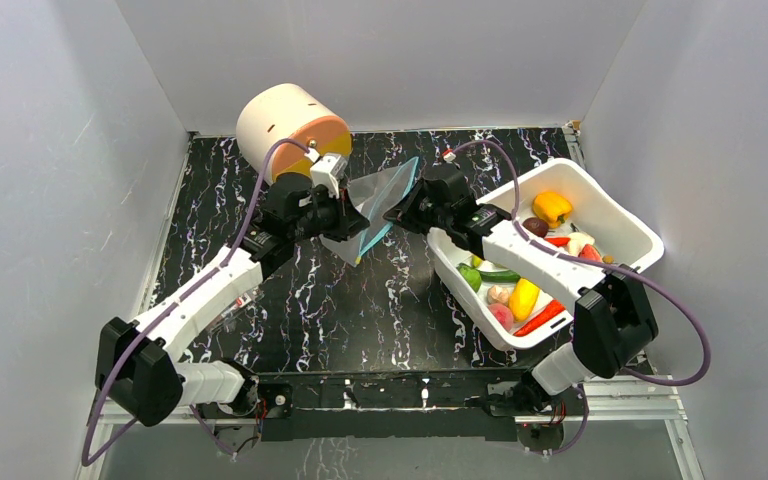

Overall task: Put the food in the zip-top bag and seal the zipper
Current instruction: Open the zipper of the food storage bag.

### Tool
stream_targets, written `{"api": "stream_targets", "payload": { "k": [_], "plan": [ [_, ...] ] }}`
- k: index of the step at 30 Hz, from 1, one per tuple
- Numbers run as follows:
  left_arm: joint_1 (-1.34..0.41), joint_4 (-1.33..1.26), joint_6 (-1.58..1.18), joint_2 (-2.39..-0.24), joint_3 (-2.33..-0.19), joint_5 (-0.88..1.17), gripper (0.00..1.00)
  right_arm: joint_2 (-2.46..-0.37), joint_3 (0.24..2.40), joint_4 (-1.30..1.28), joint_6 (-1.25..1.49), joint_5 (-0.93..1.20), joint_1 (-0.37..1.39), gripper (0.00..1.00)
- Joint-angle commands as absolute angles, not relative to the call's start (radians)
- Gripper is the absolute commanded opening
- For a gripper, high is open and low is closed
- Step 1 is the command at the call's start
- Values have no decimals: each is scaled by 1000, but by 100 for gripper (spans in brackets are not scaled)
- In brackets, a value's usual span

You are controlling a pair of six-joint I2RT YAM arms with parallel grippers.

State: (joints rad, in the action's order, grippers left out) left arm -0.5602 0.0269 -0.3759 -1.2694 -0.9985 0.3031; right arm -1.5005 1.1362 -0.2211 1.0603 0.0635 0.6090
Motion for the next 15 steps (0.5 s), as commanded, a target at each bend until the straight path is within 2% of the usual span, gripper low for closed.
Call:
{"api": "stream_targets", "payload": {
  "k": [1, 4, 6, 8, 11, 15],
  "plan": [
    [-564, 105, -363, -1214, -1025, 335, 2, -1448, 1190, -211, 989, 70, 618, 0],
    [-564, 126, -363, -1219, -1056, 370, 39, -1430, 1189, -223, 976, 96, 628, 0],
    [-564, 135, -371, -1229, -1085, 383, 52, -1420, 1187, -228, 978, 107, 638, 0],
    [-564, 147, -366, -1243, -1112, 390, 60, -1408, 1188, -230, 984, 115, 647, 0],
    [-563, 132, -364, -1265, -1127, 419, 66, -1394, 1194, -230, 991, 119, 657, 0],
    [-563, 88, -364, -1296, -1123, 469, 68, -1387, 1206, -233, 995, 119, 662, 0]
  ]
}}
